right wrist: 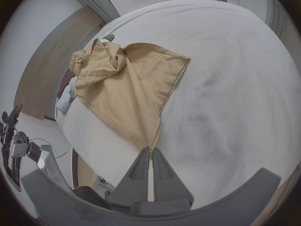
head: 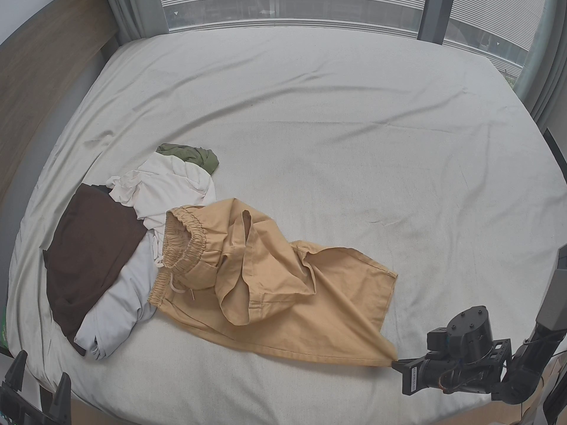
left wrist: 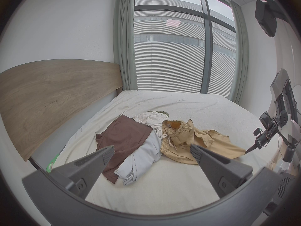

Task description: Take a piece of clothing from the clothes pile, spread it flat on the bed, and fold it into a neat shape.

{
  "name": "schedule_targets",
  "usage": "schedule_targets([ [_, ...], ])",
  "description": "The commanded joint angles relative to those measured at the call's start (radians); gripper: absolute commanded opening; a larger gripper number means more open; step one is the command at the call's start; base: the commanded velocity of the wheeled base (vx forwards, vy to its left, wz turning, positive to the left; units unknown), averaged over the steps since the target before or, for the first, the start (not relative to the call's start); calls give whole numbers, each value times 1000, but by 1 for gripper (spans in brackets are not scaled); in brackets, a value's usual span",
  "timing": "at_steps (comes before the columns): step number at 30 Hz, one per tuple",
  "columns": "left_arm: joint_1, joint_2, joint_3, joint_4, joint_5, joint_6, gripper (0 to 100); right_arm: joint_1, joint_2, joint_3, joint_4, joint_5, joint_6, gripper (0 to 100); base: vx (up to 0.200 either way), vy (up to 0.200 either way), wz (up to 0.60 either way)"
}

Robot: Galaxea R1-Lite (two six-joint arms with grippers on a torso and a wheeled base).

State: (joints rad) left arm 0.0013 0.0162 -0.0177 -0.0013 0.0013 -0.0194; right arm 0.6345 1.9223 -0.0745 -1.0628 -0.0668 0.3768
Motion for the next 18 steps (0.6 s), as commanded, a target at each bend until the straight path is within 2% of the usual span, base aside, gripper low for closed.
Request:
schedule_targets([
  [1,0,-16,18,0,0,-1,100,-27,-32,32,0,1,-3,0,0,0,0],
  [18,0,-16,18,0,0,-1,100,-133,-74,74,60,5,-29,0,0,0,0],
])
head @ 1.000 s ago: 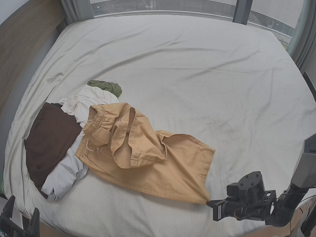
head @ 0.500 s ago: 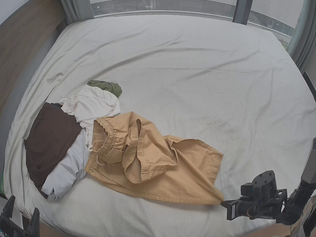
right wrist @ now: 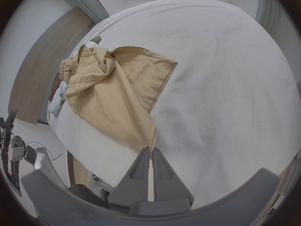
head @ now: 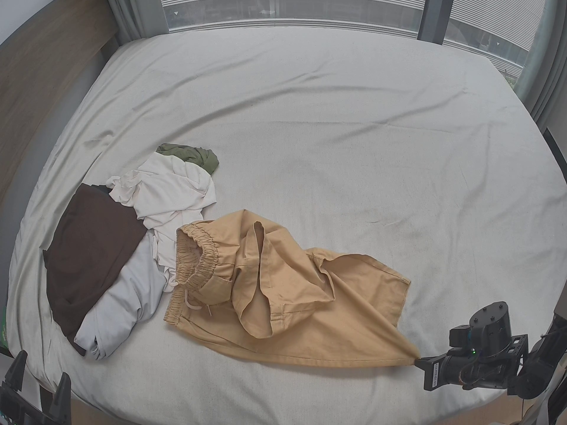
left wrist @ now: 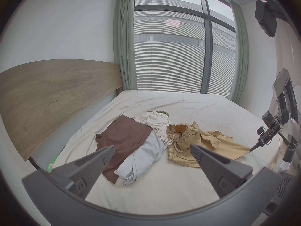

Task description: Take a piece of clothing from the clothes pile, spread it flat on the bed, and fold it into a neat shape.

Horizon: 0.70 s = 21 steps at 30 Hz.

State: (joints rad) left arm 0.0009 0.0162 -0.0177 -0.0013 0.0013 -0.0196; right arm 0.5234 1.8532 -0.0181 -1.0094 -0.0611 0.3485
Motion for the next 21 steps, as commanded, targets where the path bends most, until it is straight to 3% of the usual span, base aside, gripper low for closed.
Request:
schedule_targets([
  [1,1,-16,18,0,0,0,100,-25,-6,18,9,0,0,0,0,0,0],
  [21,1,-16,18,0,0,0,100,-184,-160,18,181,6,-59,0,0,0,0],
])
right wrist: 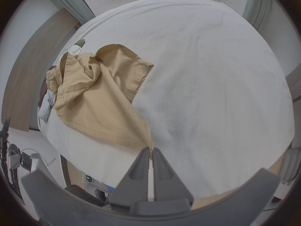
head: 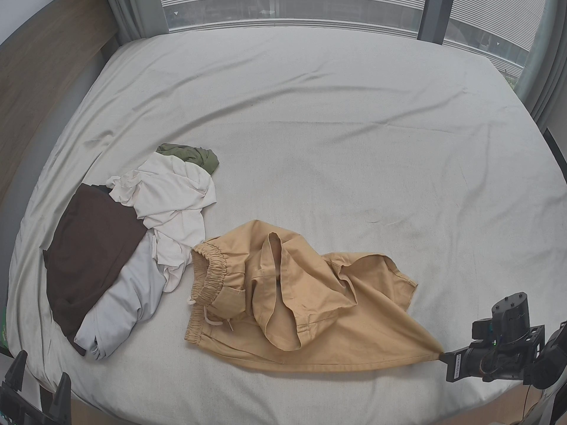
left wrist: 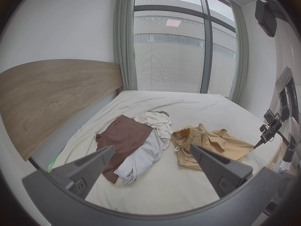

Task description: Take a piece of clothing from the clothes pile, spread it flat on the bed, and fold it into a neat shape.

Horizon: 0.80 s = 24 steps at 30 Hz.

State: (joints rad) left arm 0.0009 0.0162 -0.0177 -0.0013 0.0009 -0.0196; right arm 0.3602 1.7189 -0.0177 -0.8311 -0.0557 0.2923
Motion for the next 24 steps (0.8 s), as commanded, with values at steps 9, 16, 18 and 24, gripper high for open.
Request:
schedule_targets([
  [9,1,-16,18,0,1,0,100,-27,-48,18,81,34,-9,0,0,0,0],
  [16,1,-16,18,0,-1,0,100,-21,-48,15,75,51,-2,0,0,0,0],
  [18,1,-16,18,0,-1,1,100,-21,-50,15,73,53,-2,0,0,0,0],
  [24,1,-16,18,0,-1,0,100,-20,-50,15,73,53,2,0,0,0,0],
])
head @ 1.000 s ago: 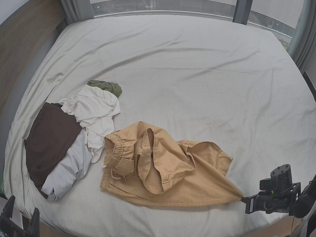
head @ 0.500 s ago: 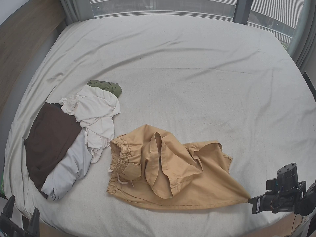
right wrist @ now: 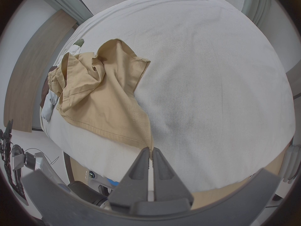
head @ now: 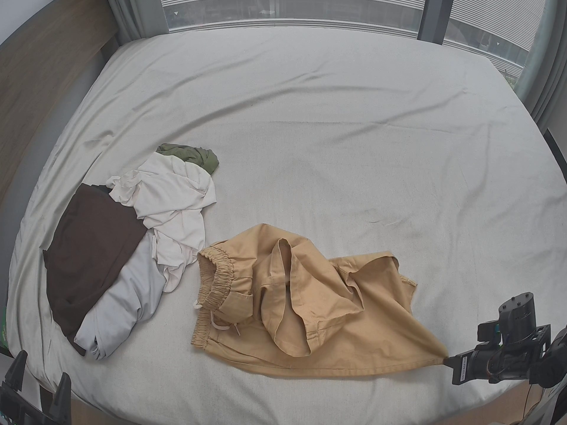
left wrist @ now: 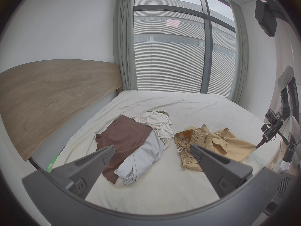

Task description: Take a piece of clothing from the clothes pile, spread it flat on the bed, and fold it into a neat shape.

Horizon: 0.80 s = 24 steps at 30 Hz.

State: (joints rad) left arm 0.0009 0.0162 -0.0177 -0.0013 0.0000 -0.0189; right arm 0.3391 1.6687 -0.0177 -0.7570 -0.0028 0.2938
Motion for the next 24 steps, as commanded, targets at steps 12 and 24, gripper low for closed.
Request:
schedule_targets([
  [12,1,-16,18,0,0,1,100,11,-6,12,-156,1,10,100,0,0,0],
  [24,1,-16,18,-2,0,-1,100,172,2,-50,-349,7,45,100,0,0,0],
])
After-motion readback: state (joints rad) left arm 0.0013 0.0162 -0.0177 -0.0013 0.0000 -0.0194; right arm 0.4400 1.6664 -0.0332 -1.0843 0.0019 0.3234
